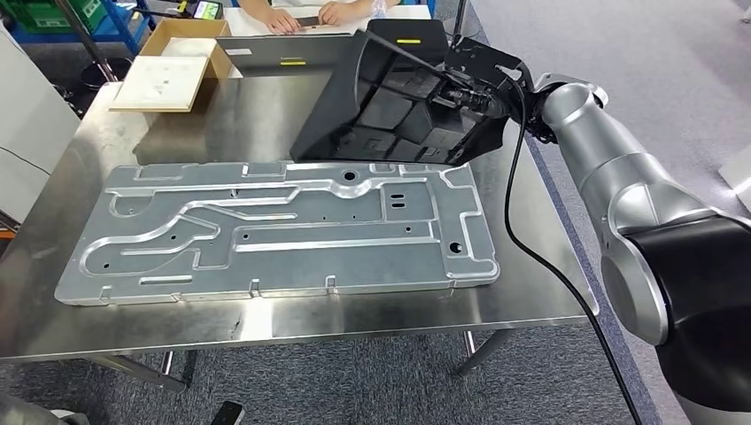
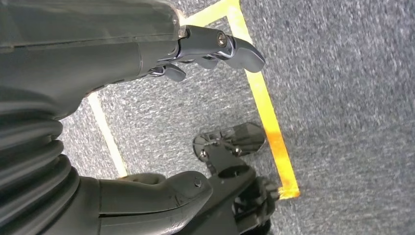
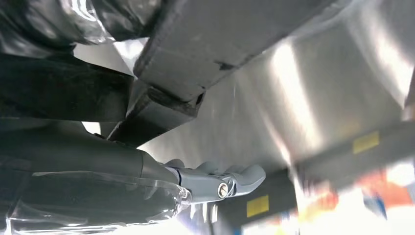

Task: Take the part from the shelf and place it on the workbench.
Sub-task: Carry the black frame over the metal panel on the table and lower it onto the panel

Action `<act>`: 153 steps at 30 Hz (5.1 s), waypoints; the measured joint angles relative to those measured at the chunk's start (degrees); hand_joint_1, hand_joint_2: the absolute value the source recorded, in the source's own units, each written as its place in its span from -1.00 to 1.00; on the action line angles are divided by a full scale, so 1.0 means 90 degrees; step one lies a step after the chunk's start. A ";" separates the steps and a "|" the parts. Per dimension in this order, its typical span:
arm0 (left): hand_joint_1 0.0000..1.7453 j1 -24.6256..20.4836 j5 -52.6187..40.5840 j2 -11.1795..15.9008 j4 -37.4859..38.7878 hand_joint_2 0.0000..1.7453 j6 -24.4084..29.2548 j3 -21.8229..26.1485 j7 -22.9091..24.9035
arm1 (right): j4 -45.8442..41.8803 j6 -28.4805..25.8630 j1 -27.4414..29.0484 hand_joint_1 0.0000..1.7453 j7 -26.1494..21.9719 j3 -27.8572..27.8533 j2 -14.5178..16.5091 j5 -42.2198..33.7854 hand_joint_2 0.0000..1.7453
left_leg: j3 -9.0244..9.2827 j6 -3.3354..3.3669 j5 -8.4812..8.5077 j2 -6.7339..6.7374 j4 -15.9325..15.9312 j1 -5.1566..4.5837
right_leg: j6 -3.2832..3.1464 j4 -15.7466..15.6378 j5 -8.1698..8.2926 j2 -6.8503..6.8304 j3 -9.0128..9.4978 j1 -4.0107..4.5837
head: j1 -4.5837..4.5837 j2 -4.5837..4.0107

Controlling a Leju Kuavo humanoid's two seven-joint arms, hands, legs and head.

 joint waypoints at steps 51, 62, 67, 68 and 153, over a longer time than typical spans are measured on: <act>-1.00 -0.0001 0.0035 -0.0143 0.0000 -1.00 0.0170 -0.0163 0.0058 | -0.1361 -0.5610 0.1631 -1.00 -0.0322 0.0584 -0.0297 0.2500 -1.00 | -0.0035 -0.0087 -0.0031 -0.0014 0.0041 -0.0071 | -0.0142 -0.0780 0.0200 0.0011 0.0369 0.0072 | -0.0005 0.0000; -1.00 0.0006 0.0047 -0.0144 0.0000 -1.00 0.0175 -0.0163 0.0084 | -0.1495 -0.5615 0.1750 -1.00 -0.0415 0.0413 -0.0282 0.2423 -1.00 | -0.0008 -0.0005 0.0015 -0.0020 -0.0011 -0.0030 | -0.0010 -0.0181 0.0035 -0.0012 0.0115 -0.0013 | -0.0002 0.0000; -1.00 -0.0011 0.0053 -0.0138 0.0000 -1.00 0.0222 -0.0163 0.0104 | -0.1566 -0.5590 0.1778 -1.00 -0.0464 0.0281 -0.0256 0.2394 -1.00 | -0.0064 -0.0166 -0.0036 -0.0024 0.0058 -0.0050 | -0.0153 -0.0732 0.0170 0.0003 0.0346 0.0020 | -0.0005 0.0000; -1.00 -0.0010 0.0053 -0.0135 0.0000 -1.00 0.0229 -0.0163 0.0112 | -0.1582 -0.5584 0.1781 -1.00 -0.0476 0.0254 -0.0250 0.2391 -1.00 | -0.0095 -0.0199 -0.0099 -0.0021 0.0132 -0.0043 | -0.0193 -0.0747 0.0182 -0.0001 0.0353 0.0007 | -0.0006 0.0000; -1.00 -0.0085 0.0008 -0.0125 0.0000 -1.00 0.0358 -0.0284 0.0270 | -0.1885 -0.5714 0.2100 -1.00 -0.0742 -0.0446 -0.0350 0.2321 -1.00 | 0.0102 0.0037 0.0010 0.0019 -0.0092 -0.0034 | 0.0004 0.0062 -0.0056 -0.0009 0.0010 -0.0008 | -0.0004 0.0000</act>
